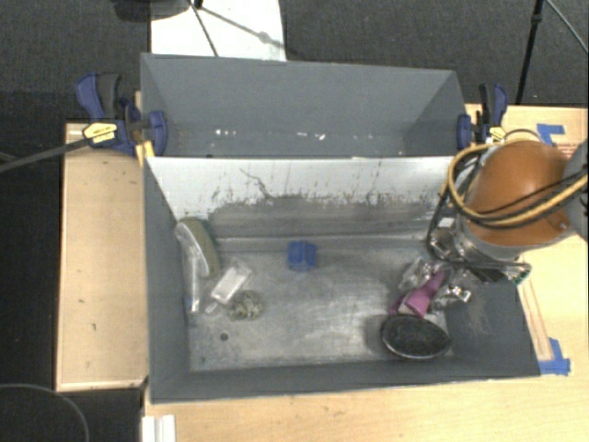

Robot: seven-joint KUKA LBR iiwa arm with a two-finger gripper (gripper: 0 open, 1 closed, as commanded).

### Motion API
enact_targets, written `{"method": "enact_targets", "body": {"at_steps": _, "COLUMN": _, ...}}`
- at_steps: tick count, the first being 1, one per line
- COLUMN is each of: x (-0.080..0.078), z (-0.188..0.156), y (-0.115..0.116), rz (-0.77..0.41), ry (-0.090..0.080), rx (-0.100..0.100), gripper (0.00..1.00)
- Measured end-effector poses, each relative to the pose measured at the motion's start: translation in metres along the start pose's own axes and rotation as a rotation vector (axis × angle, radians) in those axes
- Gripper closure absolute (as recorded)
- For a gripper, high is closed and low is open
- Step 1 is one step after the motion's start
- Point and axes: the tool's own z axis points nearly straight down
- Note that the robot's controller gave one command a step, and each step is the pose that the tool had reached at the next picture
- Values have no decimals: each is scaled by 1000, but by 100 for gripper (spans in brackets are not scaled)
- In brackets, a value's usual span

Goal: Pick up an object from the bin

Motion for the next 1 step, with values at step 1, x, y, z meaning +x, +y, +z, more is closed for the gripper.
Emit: {"method": "enact_targets", "body": {"at_steps": 1, "x": 2, "z": -176, "y": 6, "rz": -44, "ry": 0, "rx": 3, "gripper": 100}}
